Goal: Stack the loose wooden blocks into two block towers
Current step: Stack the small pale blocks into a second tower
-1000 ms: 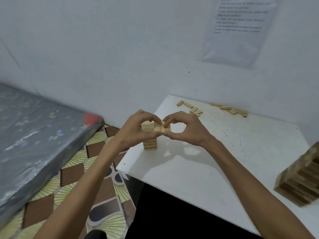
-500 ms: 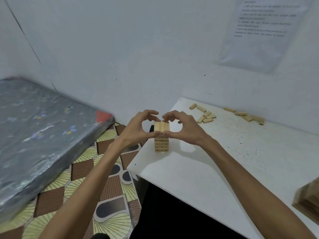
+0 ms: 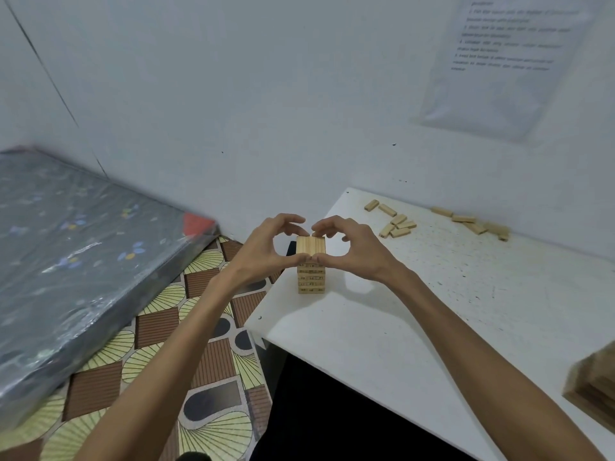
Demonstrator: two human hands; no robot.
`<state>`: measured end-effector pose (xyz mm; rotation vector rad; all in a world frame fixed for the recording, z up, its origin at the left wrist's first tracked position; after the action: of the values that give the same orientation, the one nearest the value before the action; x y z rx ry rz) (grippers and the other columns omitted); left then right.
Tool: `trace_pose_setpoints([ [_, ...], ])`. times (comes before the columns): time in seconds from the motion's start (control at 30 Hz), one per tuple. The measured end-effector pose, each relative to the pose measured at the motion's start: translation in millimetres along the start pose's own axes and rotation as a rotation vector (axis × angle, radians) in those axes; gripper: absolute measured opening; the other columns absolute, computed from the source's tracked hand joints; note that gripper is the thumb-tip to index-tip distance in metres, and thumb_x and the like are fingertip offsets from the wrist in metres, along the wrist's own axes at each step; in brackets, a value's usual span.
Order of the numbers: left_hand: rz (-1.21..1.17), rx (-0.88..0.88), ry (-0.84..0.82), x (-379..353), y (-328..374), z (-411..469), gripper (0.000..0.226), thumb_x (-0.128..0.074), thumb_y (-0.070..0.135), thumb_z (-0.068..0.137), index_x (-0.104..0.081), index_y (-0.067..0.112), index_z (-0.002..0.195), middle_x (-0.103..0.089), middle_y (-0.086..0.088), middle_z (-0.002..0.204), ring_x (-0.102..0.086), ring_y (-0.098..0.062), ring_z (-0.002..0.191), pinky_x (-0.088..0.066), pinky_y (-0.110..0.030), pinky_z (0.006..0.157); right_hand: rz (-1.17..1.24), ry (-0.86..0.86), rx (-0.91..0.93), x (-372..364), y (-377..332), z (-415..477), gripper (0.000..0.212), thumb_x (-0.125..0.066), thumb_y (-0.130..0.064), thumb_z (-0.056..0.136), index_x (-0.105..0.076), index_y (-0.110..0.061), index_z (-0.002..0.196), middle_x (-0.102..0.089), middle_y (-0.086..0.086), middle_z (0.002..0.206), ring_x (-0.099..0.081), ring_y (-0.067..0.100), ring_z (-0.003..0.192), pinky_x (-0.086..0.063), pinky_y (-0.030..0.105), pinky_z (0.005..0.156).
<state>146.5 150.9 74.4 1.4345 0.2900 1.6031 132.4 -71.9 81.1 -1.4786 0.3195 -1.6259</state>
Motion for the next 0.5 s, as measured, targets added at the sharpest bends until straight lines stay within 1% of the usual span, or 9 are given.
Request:
trace_pose_setpoints([
  [0.2,-0.009,0.005,-0.001,-2.5,-1.8,-1.8,0.064,-0.086,0.04,0.081,-0.052,0.039,0.136,-0.069,0.024,0.121,-0.054,-0.008,0.125,-0.042,-0.033,0.107,0.0,-0.004,-0.001,-1.5,0.2,-0.6,0.052,-0.081,-0.051,0.081,-0.06,-0.04,0.127,-0.067,-0.022,0.118,-0.056,0.005,0.115,-0.046,0.033,0.098],
  [0.4,-0.017,0.042,-0.004,-2.9,-2.3,-0.3,0.065,-0.087,0.037,0.08,-0.053,0.037,0.136,-0.068,0.027,0.119,-0.055,-0.005,0.122,-0.044,-0.036,0.106,0.005,-0.008,-0.008,-1.1,-0.8,1.1,0.053,-0.085,-0.042,0.083,-0.061,-0.034,0.129,-0.068,-0.019,0.118,-0.059,0.005,0.112,-0.049,0.028,0.092],
  [0.5,-0.065,0.088,-0.035,-5.0,-3.9,2.1,0.066,-0.087,0.032,0.081,-0.054,0.033,0.138,-0.07,0.022,0.12,-0.057,0.0,0.118,-0.046,-0.04,0.107,0.018,-0.031,-0.021,-1.0,-1.1,2.1,0.055,-0.084,-0.04,0.084,-0.059,-0.032,0.132,-0.067,-0.017,0.12,-0.06,0.004,0.111,-0.052,0.028,0.089],
])
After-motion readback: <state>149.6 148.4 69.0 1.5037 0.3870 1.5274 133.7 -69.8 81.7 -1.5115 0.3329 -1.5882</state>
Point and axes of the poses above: each hand's wrist, its own z-axis towards the middle knuckle, its own x-axis out of the back of the hand, y = z × x, the point moved 3 cm from there along z, towards the middle knuckle
